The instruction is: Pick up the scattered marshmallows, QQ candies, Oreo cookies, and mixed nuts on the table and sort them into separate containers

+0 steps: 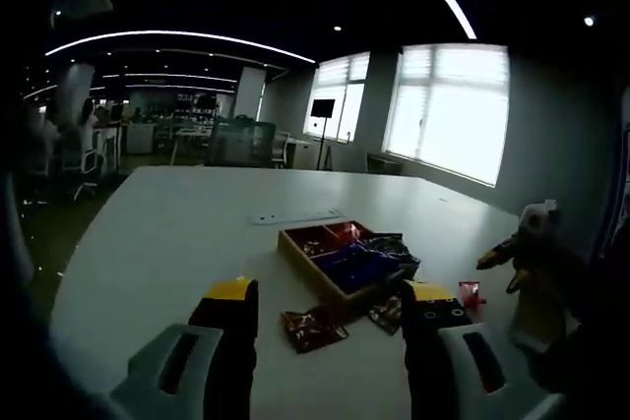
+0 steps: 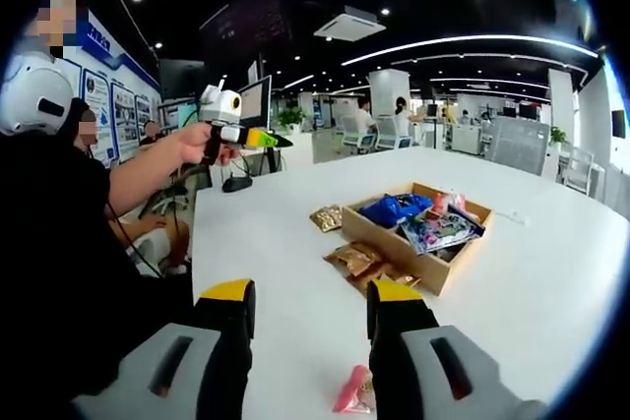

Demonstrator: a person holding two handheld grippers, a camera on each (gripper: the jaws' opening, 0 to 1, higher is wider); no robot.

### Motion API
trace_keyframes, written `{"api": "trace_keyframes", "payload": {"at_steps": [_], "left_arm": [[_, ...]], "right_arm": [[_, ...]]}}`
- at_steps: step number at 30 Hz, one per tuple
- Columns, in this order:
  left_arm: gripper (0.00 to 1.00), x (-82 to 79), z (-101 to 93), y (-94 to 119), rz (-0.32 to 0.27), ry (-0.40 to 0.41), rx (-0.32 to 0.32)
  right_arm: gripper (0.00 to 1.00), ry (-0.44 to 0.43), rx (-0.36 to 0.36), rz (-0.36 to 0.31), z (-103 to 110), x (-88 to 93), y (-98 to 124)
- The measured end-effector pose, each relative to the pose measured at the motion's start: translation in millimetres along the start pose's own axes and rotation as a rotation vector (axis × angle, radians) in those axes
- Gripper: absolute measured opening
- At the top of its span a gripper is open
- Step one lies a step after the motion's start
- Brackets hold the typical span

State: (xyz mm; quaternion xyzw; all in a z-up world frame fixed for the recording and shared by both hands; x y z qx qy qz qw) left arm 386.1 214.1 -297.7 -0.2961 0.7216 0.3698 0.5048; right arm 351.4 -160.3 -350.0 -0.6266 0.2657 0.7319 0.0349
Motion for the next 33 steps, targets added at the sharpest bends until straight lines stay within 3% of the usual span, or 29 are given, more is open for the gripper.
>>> {"api": "trace_keyframes", "payload": {"at_steps": [2, 11, 24, 33], "left_arm": [[0.63, 1.3, -6.8, 3, -0.004, -0.006, -0.004], [0.63, 2.8, -0.2, 15, -0.008, -0.011, -0.013], [0.63, 12.5, -15.1, 33, -0.026, -0.041, -0.008], [0.63, 17.4, -10.1, 49, -0.055, -0.026, -0.036]], "right_arm": [[0.42, -0.002, 0.002, -0.003, 0, 0.0, 0], [0.42, -0.008, 0.005, -0.005, 0, 1.0, -1], [0.41, -0.013, 0.008, -0.006, 1, 2.2, -2], [0.42, -0.009, 0.012, -0.015, -1, 0.3, -2]]}}
Point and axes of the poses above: the point that each gripper's makers call its tool centre point, and the gripper's own axes: y roughly backward along the fingers, z roughly to its left, x roughly out of its underside, the point moved 8 cm from there along y, roughly backward along the fingers, and after that the axes turned 1 degree about y, right-handed, at the moved point
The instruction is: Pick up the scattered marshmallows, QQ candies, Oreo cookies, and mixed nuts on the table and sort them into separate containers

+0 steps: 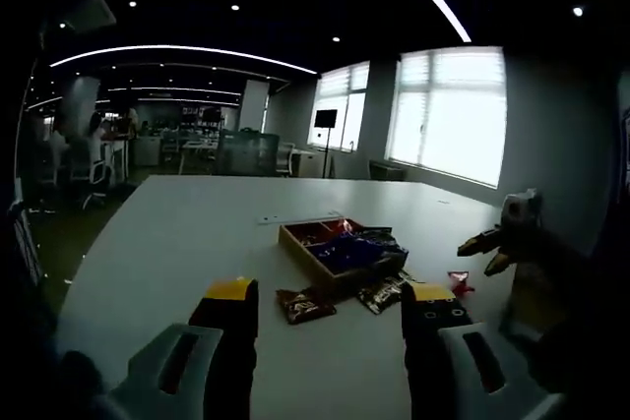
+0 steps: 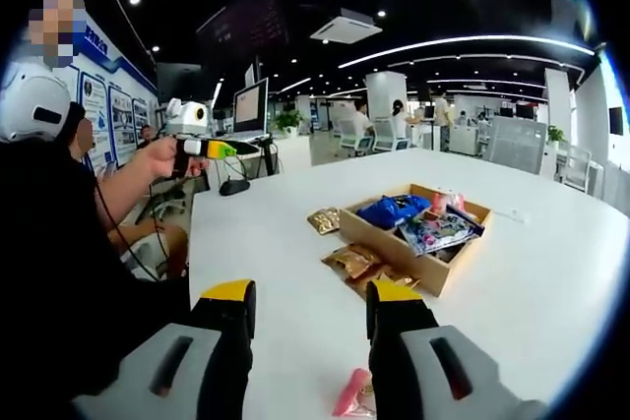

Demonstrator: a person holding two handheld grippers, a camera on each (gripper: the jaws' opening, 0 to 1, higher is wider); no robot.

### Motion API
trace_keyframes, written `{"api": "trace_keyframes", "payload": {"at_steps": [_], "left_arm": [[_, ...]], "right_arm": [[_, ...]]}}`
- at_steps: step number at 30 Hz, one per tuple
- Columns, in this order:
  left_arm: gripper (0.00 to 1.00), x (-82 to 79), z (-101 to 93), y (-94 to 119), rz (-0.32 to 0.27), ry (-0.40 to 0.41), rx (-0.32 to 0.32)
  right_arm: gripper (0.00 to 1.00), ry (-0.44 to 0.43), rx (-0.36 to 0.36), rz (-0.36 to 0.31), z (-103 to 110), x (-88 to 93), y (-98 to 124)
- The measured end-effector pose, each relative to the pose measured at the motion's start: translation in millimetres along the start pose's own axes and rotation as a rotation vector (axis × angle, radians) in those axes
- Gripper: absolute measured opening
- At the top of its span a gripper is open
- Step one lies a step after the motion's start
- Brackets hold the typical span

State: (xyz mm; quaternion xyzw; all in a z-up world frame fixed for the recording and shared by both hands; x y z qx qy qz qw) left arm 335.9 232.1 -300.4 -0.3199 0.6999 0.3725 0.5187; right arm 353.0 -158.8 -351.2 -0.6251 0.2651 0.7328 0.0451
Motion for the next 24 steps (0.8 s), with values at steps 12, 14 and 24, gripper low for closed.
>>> {"api": "trace_keyframes", "payload": {"at_steps": [12, 14, 24], "left_arm": [[0.63, 5.2, -0.1, 16, -0.015, -0.017, -0.009], [0.63, 7.0, -1.9, 20, -0.013, -0.023, -0.01], [0.63, 19.5, -13.4, 37, -0.006, -0.016, -0.009]], "right_arm": [[0.42, 0.0, 0.018, -0.001, -5, -0.2, 2], [0.42, -0.003, 0.023, -0.003, -6, 0.5, 3], [0.42, -0.015, 0.031, -0.006, -12, 4.6, 3]]}}
Point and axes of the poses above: the point that each gripper's makers call its tool centre point, and the gripper's own axes: y roughly backward along the fingers, z roughly to its left, x roughly out of its underside, the point moved 8 cm from there along y, roughly backward along the fingers, and after that the axes turned 1 degree about y, right-handed, at the moved point
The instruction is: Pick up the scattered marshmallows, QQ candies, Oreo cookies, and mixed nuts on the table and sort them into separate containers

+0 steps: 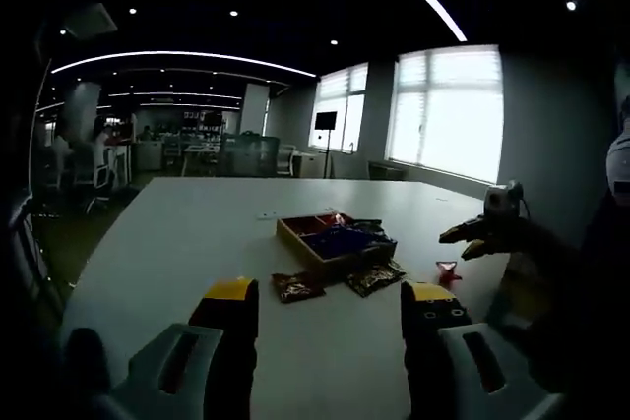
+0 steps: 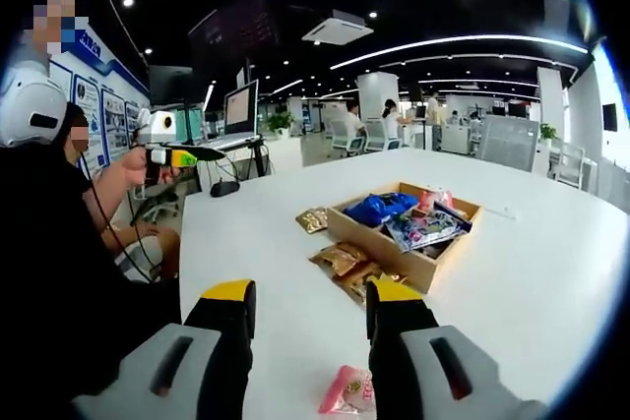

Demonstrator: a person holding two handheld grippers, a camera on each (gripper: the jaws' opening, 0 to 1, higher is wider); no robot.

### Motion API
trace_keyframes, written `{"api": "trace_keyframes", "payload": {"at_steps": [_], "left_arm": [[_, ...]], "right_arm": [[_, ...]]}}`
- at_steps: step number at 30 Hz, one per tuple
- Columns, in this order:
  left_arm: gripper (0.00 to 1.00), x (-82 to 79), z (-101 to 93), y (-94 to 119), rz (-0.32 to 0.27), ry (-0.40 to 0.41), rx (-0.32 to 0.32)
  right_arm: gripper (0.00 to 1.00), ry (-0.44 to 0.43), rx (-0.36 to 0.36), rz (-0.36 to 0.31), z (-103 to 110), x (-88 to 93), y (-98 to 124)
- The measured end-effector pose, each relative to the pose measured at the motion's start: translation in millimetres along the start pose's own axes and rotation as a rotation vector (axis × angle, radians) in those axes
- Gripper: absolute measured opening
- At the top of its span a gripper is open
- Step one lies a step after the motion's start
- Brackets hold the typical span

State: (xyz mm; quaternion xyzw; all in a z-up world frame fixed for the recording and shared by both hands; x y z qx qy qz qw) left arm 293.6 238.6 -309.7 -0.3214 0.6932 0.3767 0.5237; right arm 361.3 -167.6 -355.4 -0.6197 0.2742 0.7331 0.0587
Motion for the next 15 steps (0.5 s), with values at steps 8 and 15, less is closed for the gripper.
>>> {"api": "trace_keyframes", "payload": {"at_steps": [8, 15], "left_arm": [[0.63, 16.9, -2.0, 11, 0.01, 0.047, -0.006], [0.63, 26.9, -3.6, 23, 0.014, 0.046, -0.012]], "right_arm": [[0.41, 0.003, 0.006, 0.001, 1, -0.5, 2], [0.41, 0.008, 0.024, 0.004, 2, -2.8, 8]]}}
Point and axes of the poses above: the point that each gripper's makers call its tool centre point, and the gripper's own axes: y roughly backward along the fingers, z roughly to its left, x roughly out of its underside, the point moved 8 cm from there along y, roughly backward along the fingers, and after that the axes turned 1 degree about y, right-handed, at the moved point
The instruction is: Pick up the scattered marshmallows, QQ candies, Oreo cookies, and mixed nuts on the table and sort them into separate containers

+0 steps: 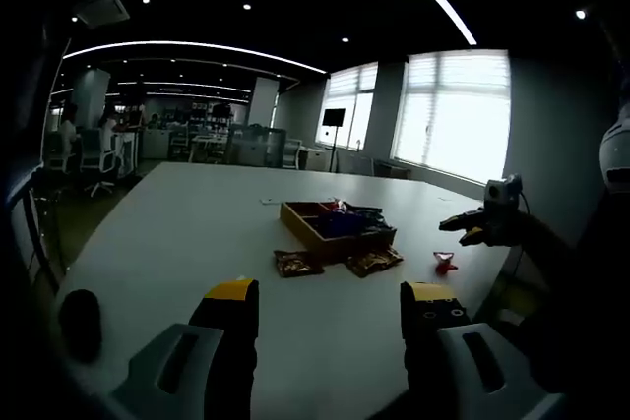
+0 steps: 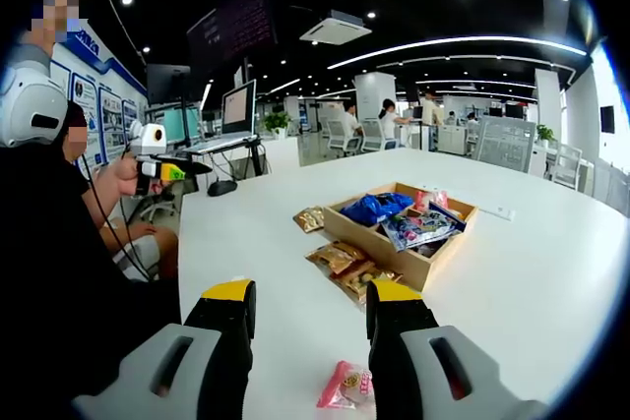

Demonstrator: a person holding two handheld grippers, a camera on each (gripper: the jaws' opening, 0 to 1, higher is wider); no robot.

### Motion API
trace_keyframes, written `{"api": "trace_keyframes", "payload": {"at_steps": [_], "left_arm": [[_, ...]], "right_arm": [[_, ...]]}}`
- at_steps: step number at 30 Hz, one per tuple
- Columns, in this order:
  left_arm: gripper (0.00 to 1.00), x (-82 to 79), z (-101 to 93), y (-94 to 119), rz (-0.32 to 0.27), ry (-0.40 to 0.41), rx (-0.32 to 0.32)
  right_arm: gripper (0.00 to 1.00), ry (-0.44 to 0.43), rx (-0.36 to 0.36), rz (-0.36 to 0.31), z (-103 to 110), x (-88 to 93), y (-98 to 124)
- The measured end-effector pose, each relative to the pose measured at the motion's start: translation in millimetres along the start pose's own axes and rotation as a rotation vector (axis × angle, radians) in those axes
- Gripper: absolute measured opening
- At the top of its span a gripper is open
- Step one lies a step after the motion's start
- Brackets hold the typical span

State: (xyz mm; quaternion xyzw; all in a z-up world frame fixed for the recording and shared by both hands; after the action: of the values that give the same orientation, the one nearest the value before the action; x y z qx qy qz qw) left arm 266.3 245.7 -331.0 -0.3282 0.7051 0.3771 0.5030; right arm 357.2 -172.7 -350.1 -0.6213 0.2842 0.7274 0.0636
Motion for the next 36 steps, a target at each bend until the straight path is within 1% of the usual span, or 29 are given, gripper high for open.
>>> {"api": "trace_keyframes", "payload": {"at_steps": [2, 8, 12, 15, 19, 25, 31, 36], "left_arm": [[0.62, 0.7, 0.3, 0, 0.003, -0.008, 0.002], [0.62, 0.3, -0.5, 5, -0.016, 0.0, 0.024], [0.62, 0.9, -3.6, 8, -0.006, -0.014, 0.041], [0.62, 0.1, -3.6, 11, -0.008, -0.015, 0.041], [0.62, 0.1, -4.4, 13, -0.007, -0.018, 0.038], [0.62, 1.1, -7.5, 16, 0.006, -0.024, 0.043], [0.62, 1.6, -8.0, 18, 0.017, -0.027, 0.039], [0.62, 0.3, -9.0, 19, 0.014, -0.03, 0.041]], "right_arm": [[0.41, 0.002, 0.003, 0.0, 0, -2.2, 0], [0.41, 0.033, -0.006, 0.004, 6, -11.5, -4], [0.41, 0.058, -0.008, 0.03, 6, -13.3, -9], [0.41, 0.068, -0.014, 0.052, 5, -14.3, -15], [0.41, 0.121, -0.01, 0.095, 3, -17.2, -24], [0.41, 0.163, -0.033, 0.093, 1, -28.7, -36], [0.41, 0.195, -0.057, 0.109, 0, -33.2, -45], [0.41, 0.213, -0.075, 0.13, -1, -35.2, -54]]}}
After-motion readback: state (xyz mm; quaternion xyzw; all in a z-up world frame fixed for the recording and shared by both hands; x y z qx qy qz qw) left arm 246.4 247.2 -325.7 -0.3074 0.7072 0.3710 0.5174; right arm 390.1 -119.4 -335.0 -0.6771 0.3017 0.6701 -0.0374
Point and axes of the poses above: the point that each gripper's makers call its tool centre point, and the gripper's own axes: y roughly backward along the fingers, z roughly to its left, x roughly out of its underside, the point moved 8 cm from there along y, roughly backward along the fingers, and after that the axes turned 1 degree about y, right-handed, at the moved point
